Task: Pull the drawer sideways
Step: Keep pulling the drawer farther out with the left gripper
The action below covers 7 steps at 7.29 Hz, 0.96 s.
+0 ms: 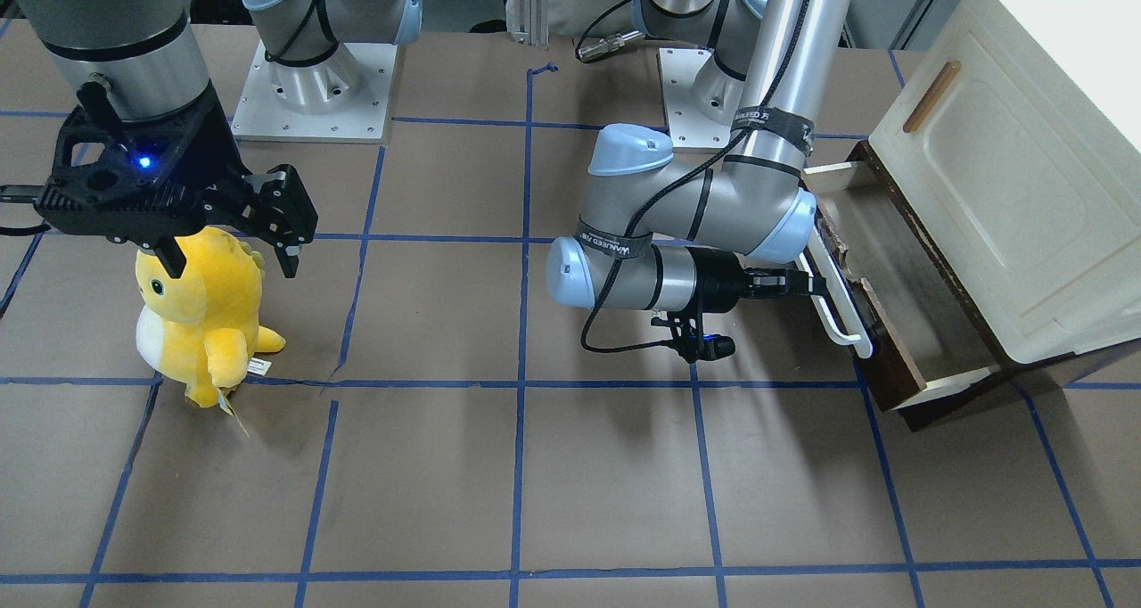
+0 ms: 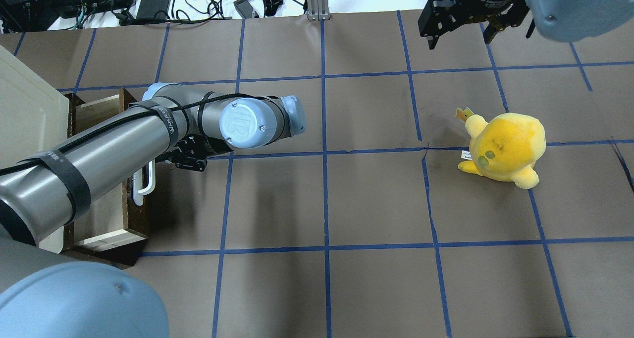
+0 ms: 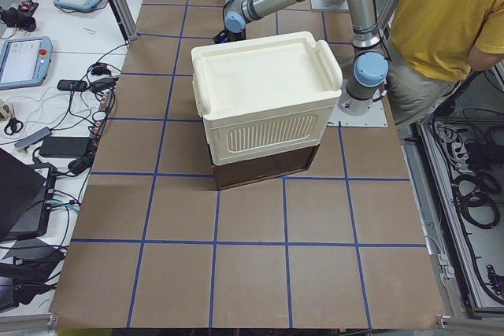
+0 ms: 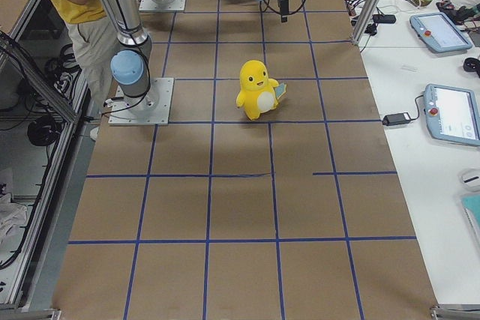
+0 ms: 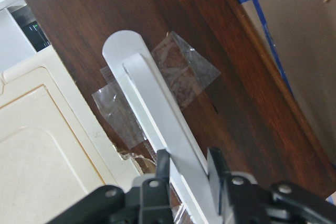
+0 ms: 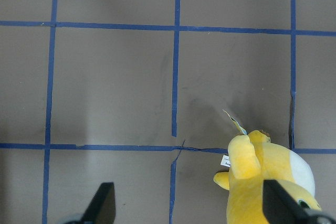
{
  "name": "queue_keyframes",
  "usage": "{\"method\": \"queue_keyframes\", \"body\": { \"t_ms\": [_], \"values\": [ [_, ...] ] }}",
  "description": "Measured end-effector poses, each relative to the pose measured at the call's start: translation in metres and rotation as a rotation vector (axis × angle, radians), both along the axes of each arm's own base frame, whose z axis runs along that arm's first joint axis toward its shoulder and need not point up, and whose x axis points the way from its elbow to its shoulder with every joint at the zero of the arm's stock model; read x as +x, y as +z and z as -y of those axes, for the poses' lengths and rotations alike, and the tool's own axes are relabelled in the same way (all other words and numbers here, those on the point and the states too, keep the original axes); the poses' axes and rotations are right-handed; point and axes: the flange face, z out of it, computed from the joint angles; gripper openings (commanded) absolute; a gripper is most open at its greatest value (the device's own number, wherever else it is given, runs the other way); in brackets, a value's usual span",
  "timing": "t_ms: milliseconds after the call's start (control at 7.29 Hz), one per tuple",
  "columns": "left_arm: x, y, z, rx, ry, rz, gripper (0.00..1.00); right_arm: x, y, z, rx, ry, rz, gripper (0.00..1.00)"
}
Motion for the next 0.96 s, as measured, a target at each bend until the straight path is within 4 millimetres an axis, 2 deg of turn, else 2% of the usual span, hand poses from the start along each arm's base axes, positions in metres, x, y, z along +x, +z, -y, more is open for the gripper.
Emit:
{"method": "queue_keyframes", "body": {
  "t_ms": [411,685,823,960],
  "values": [
    [-0.01,-0.006,-0.002,0.003,-0.02,0.002,0.32,0.0,0.0,0.0,0.0,0.0,0.0,1.0],
    [-0.016,-0.002,0.002,-0.009,-0.026,-0.003,0.32,0.0,0.0,0.0,0.0,0.0,0.0,1.0],
    [-0.018,-0.001,0.003,-0.013,-0.027,-0.005,0.56,0.0,0.0,0.0,0.0,0.0,0.0,1.0],
    [-0.019,-0.001,0.004,-0.014,-0.03,-0.005,1.0,0.0,0.0,0.0,0.0,0.0,0.0,1.0]
  ]
}}
